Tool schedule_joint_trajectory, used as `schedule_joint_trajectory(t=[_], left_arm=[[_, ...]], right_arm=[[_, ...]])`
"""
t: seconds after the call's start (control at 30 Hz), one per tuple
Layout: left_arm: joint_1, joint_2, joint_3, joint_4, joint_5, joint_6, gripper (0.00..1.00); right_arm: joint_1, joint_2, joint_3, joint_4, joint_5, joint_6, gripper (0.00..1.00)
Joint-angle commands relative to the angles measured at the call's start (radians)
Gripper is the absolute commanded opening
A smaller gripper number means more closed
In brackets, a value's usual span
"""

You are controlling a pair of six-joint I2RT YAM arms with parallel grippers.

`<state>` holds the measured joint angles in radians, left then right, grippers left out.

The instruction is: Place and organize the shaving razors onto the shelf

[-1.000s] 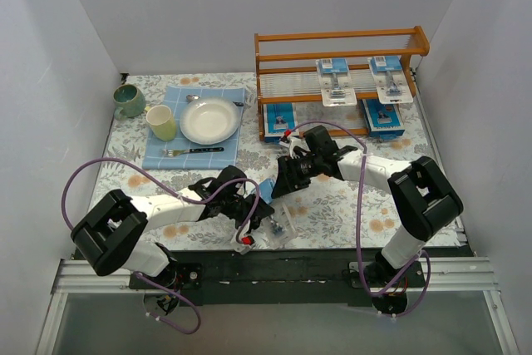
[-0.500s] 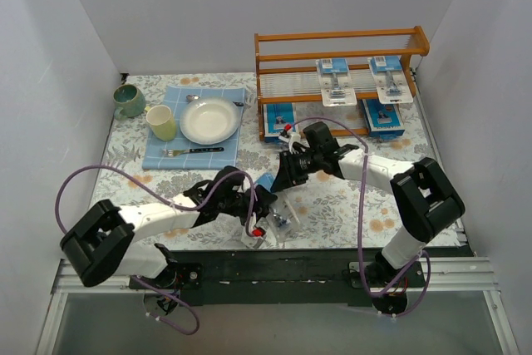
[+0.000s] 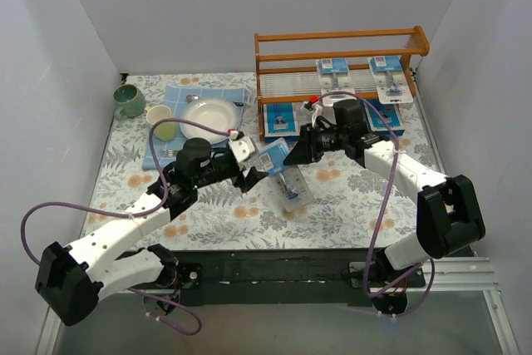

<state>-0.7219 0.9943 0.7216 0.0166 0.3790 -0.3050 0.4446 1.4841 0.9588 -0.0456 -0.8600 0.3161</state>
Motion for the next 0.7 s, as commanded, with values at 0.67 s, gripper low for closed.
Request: schedule_joint_trajectory(t=[0.67], left_arm=[[0.139, 0.466, -0.025, 0.833, 0.393, -1.126, 0.59]], right_arm=[[-0.176, -0.100, 0.422, -0.274, -0.137, -0.043, 0.01]])
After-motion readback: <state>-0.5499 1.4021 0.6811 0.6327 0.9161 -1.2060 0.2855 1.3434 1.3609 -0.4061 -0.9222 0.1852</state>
